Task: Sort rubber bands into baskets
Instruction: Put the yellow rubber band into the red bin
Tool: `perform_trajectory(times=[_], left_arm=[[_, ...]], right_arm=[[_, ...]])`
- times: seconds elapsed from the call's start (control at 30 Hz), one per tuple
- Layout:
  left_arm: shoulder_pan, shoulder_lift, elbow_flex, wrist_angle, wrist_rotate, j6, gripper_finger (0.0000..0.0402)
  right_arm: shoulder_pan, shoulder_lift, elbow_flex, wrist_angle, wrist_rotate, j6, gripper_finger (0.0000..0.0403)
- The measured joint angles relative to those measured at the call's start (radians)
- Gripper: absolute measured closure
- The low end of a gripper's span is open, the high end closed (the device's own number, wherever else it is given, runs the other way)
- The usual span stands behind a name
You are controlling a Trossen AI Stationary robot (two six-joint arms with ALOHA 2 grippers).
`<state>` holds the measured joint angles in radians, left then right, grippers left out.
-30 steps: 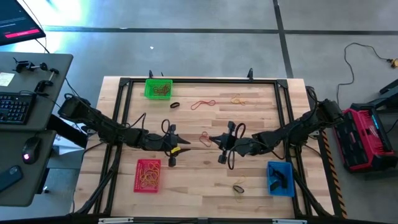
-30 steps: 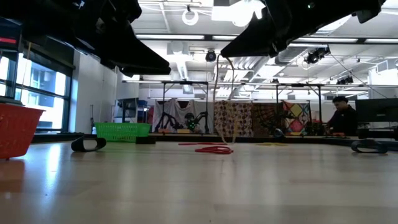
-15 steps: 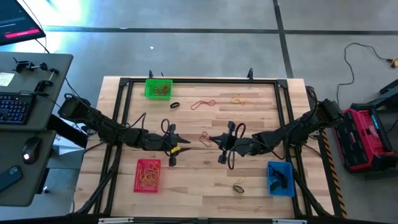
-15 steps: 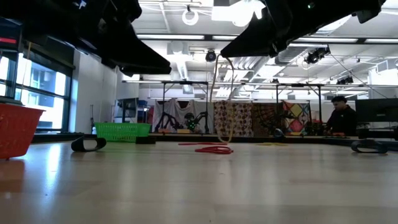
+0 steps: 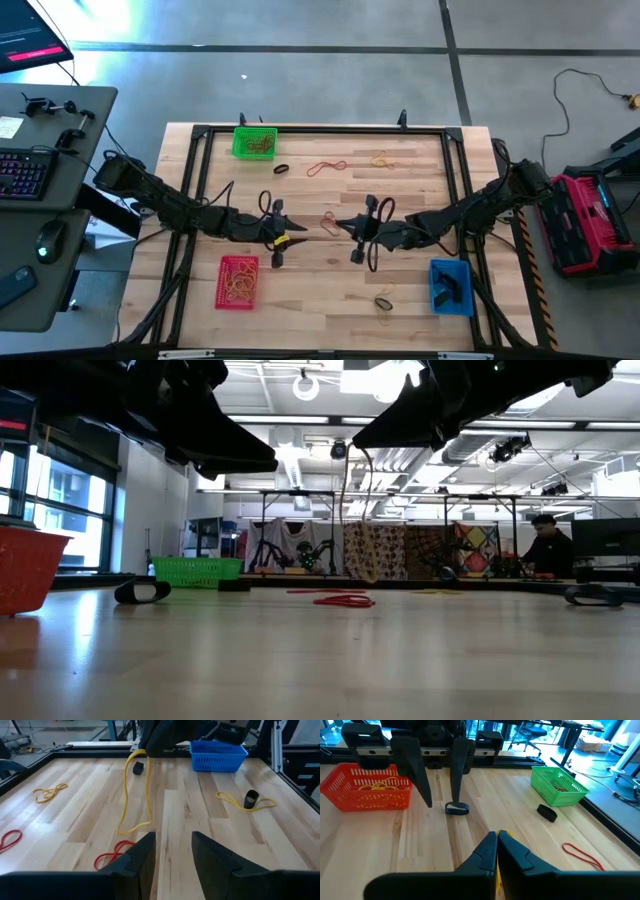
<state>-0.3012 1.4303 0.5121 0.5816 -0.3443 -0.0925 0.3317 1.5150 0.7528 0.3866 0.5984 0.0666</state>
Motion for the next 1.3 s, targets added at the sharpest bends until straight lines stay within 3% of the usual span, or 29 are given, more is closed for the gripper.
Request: perform_trajectory(times=[0.33, 0.63, 1.07, 1.3], left_arm=[[0.000, 0.000, 0.000, 0.029, 0.046, 0.000, 0.0246], [0.020, 0.000, -0.001, 0.069, -0.033, 0.009, 0.0212], [0.068, 0.001, 0.002, 0.166, 0.098, 0.000, 0.0209], [0.086, 0.112, 0.112, 0.147, 0.163, 0.017, 0.0215]], right_arm=[[-0.004, 0.000, 0.000, 0.008, -0.019, -0.007, 0.0403], [-0.018, 0.000, 0.000, 0.080, -0.142, -0.033, 0.0403], [-0.018, 0.000, 0.000, 0.110, -0.202, -0.067, 0.0403], [-0.017, 0.000, 0.000, 0.119, -0.232, -0.075, 0.0403]])
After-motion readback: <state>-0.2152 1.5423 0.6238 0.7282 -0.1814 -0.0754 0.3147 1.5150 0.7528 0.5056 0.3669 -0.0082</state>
